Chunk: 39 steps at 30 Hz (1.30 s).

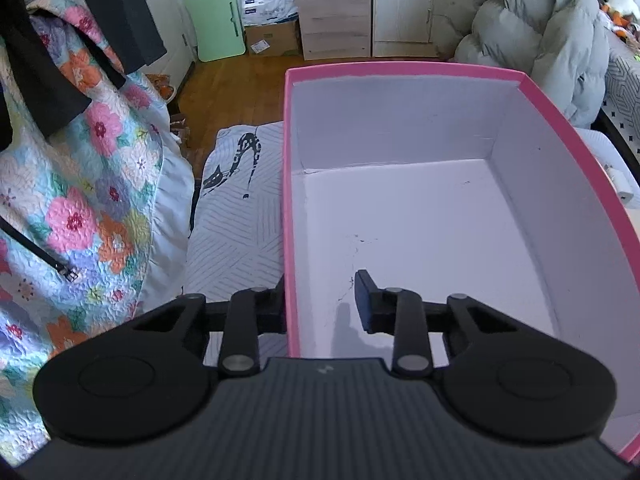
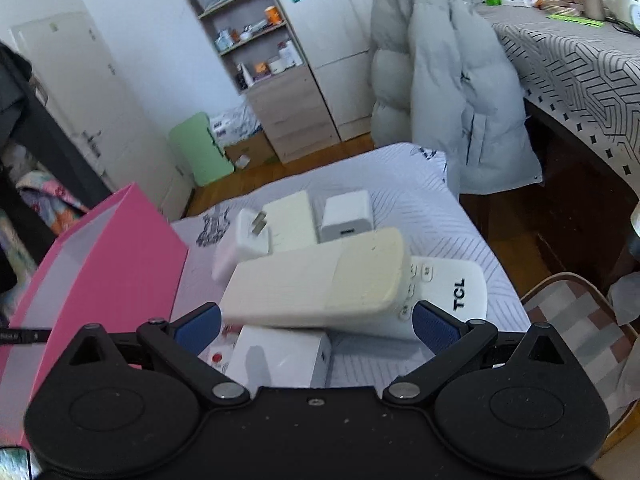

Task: Organize rigid objects
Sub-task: 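Clamp the pink box wall with the left tool while the right tool grasps a cream remote, then carry the cream remote with the right tool and lower it into the pink box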

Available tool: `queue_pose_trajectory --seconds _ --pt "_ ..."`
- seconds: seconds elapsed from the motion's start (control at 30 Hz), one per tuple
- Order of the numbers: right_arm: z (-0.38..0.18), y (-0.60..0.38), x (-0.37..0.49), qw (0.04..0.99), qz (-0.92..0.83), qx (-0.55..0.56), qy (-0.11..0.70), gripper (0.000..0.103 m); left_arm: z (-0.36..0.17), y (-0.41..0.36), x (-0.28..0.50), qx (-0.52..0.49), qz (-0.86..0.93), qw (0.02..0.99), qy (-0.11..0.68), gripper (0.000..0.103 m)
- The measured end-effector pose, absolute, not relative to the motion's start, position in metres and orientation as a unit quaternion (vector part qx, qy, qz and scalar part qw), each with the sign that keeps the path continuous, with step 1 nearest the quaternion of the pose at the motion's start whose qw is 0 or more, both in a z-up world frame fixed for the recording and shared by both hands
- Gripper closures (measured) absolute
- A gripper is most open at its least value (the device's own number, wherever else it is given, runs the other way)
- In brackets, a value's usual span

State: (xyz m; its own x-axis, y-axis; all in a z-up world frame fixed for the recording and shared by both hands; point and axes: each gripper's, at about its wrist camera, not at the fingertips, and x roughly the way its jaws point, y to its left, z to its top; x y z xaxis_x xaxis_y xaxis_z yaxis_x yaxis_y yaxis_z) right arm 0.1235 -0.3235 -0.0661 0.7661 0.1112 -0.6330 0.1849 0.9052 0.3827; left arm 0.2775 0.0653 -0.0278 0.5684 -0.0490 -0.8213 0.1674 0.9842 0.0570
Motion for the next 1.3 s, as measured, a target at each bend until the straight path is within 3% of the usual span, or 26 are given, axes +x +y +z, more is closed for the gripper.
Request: queue_pose_trajectory --seconds 0.13,0.3,0.4,0.47,0.67,0.77,0.87,1.0,1.2,1.3 --pt "-0.064 -0.328 0.123 0.923 -0.028 0.211 0.32 0.0 -0.03 0.067 0.283 0.062 -0.042 0.879 0.471 0.081" --pt "-0.058 -0.337 0.129 0.929 -0.037 0.193 0.313 0.0 -0.024 0.053 0.278 0.138 0.01 0.893 0.427 0.076" --pt "-0.057 -0.344 0.131 0.927 -0.036 0.201 0.315 0.0 -0.027 0.061 0.282 0.083 -0.019 0.886 0.456 0.077" --pt "-0.06 -0.349 0.134 0.922 -0.035 0.213 0.321 0.0 -0.029 0.064 0.282 0.079 -0.012 0.885 0.458 0.087" --pt "-0.075 -0.351 0.143 0.911 -0.033 0.242 0.332 0.002 -0.028 0.071 0.28 0.053 -0.02 0.892 0.448 0.092" --pt "-0.076 -0.344 0.143 0.918 -0.033 0.222 0.328 0.013 -0.027 0.075 0.281 0.03 -0.029 0.893 0.449 0.092" --pt "-0.072 -0.338 0.14 0.925 -0.027 0.203 0.32 0.035 -0.027 0.076 0.281 0.03 -0.029 0.896 0.443 0.092" --pt "-0.064 -0.338 0.131 0.931 -0.026 0.212 0.297 0.055 -0.024 0.068 0.277 0.053 -0.016 0.905 0.421 0.092" --pt "-0.042 -0.33 0.125 0.933 0.027 0.231 0.276 0.076 -0.025 0.075 0.281 0.031 -0.025 0.898 0.437 0.092" --pt "-0.03 -0.314 0.122 0.943 0.048 0.206 0.257 0.081 -0.029 0.084 0.287 0.003 -0.031 0.888 0.458 0.093"
